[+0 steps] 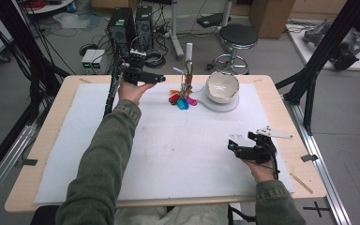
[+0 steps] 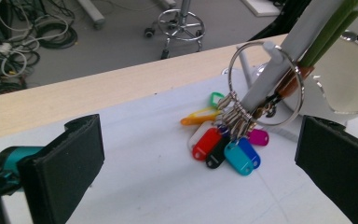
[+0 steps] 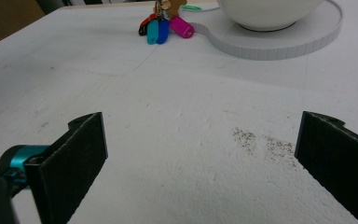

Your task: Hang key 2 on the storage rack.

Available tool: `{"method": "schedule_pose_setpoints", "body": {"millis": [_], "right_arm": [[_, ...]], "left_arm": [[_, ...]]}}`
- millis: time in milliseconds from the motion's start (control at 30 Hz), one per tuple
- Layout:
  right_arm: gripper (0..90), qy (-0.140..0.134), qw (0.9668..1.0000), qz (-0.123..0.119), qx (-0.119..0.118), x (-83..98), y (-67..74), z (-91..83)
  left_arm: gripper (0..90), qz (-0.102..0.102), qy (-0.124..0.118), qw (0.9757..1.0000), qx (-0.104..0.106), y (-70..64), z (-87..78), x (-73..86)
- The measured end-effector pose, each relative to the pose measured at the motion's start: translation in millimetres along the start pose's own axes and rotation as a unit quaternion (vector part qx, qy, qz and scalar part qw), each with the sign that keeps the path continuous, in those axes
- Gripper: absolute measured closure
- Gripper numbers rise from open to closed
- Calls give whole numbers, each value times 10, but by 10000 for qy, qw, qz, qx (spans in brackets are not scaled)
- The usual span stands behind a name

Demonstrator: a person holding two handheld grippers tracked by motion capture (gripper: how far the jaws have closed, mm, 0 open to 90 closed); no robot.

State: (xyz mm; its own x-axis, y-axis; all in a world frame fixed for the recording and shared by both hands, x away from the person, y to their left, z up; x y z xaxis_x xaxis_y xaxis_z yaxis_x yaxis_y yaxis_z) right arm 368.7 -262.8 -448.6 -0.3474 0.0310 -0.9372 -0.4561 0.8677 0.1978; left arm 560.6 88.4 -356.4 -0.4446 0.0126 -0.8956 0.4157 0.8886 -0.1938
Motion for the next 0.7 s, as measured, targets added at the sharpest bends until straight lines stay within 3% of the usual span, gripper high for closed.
{"method": "schedule_pose_setpoints", "body": {"millis": [233, 367, 533, 700], "right_arm": [[15, -1, 10000, 0, 12, 0, 0, 0], [15, 26, 10000, 22, 9, 4, 5, -4], [15, 7, 10000, 2, 13, 2, -2, -3], [15, 17, 10000, -6, 5, 4, 3, 3]], "left_arm": [[16, 102, -107, 9999, -50, 32, -148, 48], [16, 21, -175, 9998, -75, 54, -219, 119], [16, 88, -239, 9996, -137, 73, -310, 172], [16, 82, -338, 9994, -64, 42, -442, 238]]}}
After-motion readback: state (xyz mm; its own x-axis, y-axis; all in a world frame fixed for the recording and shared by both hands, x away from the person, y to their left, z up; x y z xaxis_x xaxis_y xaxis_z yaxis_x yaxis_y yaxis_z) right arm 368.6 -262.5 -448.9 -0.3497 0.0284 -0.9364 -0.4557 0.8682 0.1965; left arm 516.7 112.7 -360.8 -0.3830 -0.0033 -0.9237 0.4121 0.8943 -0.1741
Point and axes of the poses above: each handheld gripper's, and its own axes: z roughly forward along the jaws, x roughly out of its underside, y roughly to its left, the point moved 7 cm from there along z, roughly forward along the jaws, and after that the axes turned 11 degrees about -y, right-handed, at the moved point
